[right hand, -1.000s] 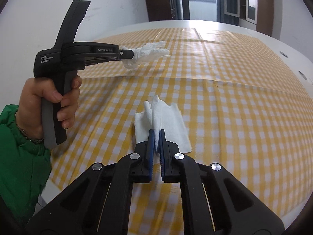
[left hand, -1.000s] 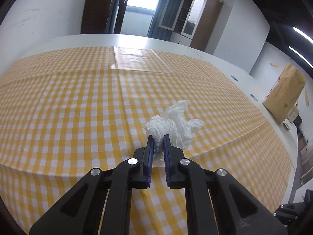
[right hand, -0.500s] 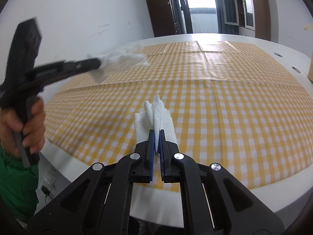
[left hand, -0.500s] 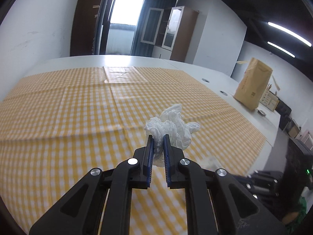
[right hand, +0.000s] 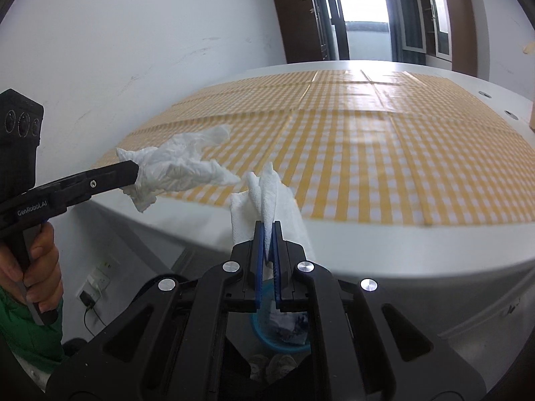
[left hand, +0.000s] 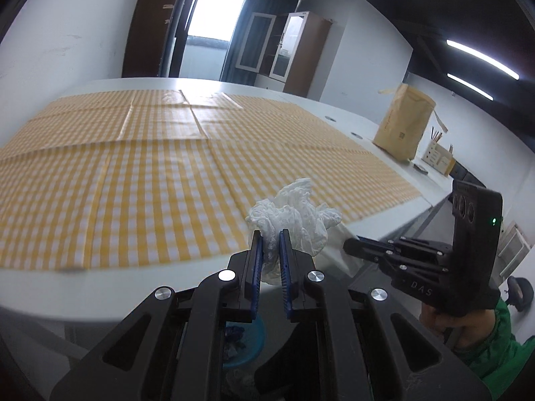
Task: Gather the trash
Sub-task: 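Carry both held tissues down over the blue wastebasket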
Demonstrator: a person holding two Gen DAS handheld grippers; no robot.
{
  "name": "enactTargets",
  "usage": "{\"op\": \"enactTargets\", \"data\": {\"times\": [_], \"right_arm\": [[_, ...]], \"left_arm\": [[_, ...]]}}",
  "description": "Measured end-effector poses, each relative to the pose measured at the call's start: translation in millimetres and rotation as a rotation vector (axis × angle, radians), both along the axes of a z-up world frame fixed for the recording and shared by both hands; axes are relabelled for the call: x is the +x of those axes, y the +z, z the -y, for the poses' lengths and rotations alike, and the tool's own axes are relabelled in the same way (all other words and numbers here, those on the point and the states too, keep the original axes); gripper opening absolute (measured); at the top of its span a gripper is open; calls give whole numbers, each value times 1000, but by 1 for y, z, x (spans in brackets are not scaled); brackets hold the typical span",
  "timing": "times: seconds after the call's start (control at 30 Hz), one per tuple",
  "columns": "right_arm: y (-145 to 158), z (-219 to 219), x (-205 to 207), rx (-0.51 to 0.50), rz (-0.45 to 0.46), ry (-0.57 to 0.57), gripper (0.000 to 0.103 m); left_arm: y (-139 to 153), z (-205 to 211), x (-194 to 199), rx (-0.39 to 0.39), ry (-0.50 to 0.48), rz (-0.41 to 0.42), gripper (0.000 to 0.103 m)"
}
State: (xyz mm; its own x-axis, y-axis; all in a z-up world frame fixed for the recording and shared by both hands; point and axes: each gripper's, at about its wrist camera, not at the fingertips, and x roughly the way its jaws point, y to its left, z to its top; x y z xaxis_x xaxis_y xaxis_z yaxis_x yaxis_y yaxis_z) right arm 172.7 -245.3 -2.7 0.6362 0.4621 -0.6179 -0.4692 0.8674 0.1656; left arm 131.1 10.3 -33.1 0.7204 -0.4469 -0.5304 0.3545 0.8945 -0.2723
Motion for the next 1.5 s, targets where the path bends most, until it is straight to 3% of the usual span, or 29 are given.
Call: {"op": "enactTargets", "data": {"times": [0.27,0.53,0.67,1.03,1.3,1.5], "right_arm": [[-14,8,-63,-44,2,19,4],[-45,7,-83,-74,-57,12,4],[-67,2,-71,-80,-110,19,4],[-155,-22,-19,-145,-288,7,4],[-245,-30,37,-157,-530,-39,4],[-295,-36,74,-197,-649,-93,4]], "left_arm": [[-18,6,-63,58,-35,-19,9],[-48,2,-83,71,-25,-90,10],[-72,5,-71,104,-17,-141,10],[-175,7,-6,166,19,-347,9],[-249,11,51,239,33,-497,9],[-293,6,84,174,90,-641,9]]}}
